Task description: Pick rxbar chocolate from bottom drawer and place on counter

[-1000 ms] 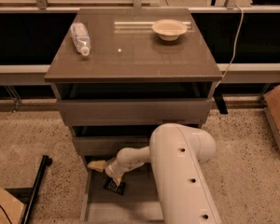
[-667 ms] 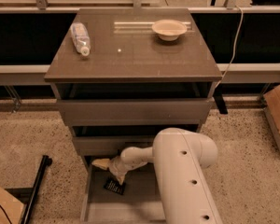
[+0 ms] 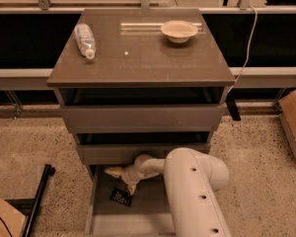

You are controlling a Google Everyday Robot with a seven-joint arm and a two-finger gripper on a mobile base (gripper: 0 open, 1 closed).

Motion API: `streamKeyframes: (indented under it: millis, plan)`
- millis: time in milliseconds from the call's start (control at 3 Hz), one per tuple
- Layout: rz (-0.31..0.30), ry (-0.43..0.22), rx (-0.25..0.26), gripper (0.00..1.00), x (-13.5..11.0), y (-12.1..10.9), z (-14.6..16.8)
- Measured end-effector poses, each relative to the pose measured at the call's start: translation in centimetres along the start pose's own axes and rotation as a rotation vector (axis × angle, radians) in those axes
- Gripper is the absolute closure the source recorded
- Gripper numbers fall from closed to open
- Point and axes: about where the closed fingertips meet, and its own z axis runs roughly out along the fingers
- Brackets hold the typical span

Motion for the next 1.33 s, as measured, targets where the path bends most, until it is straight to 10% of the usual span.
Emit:
streamKeyframes:
  millis: [1000,1333]
  plan:
    - [0.09,0.061,0.042,0.0,0.3,-4.2,2.8]
    - [0.09,0.061,0.042,0.16,0.4,-4.1,2.7]
